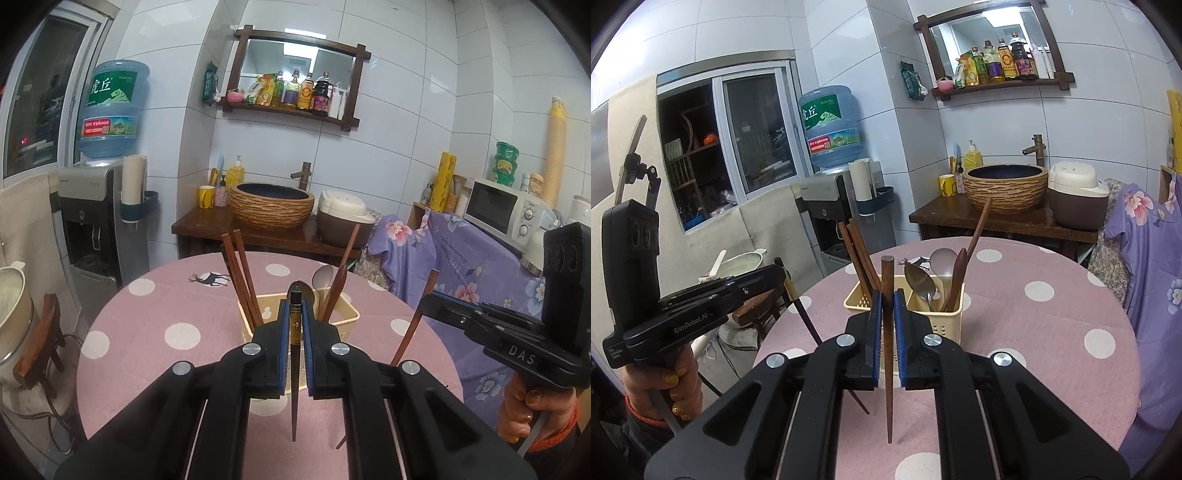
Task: Organize utensils
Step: 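Lower both chopsticks into the beige holder with both tools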
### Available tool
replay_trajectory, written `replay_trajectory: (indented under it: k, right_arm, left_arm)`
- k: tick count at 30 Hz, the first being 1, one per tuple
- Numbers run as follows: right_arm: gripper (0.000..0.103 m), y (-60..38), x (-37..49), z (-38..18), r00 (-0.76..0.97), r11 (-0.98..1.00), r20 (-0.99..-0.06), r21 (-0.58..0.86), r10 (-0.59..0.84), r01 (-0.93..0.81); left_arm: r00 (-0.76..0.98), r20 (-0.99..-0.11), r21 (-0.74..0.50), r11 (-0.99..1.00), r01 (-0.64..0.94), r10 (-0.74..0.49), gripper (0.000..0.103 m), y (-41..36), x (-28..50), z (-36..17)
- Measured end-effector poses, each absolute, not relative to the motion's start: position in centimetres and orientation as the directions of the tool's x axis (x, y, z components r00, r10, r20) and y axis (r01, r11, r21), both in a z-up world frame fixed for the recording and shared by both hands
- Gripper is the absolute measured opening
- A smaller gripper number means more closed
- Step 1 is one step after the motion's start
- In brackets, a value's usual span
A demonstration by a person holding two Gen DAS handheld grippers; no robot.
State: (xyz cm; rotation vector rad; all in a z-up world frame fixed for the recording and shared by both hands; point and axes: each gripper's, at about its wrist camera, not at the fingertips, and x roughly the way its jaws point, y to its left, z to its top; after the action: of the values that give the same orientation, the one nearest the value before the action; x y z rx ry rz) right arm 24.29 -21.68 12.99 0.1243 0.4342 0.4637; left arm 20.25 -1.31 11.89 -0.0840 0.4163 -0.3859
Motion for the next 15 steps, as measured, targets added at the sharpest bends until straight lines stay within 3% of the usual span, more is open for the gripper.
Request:
replay_trajectory:
  k: [7, 15]
  right_arm:
    - [0.008, -22.3, 26.0, 17.8, 0.824, 0.889, -0.337, 0.2, 0.456, -0.411]
    - [0.008, -22.1, 28.9, 24.4, 0.883, 0.911, -0.232, 0.166, 0.407, -0.377]
  left_arm:
    - [0.843, -0.336, -0.158, 0.907, 0.39, -0.421, 0.008, -1.3, 21.2, 15.9]
    - [0.892, -0.219, -0.131, 0.918, 0.375, -0.396, 0.008, -1.6, 22.9, 23.0]
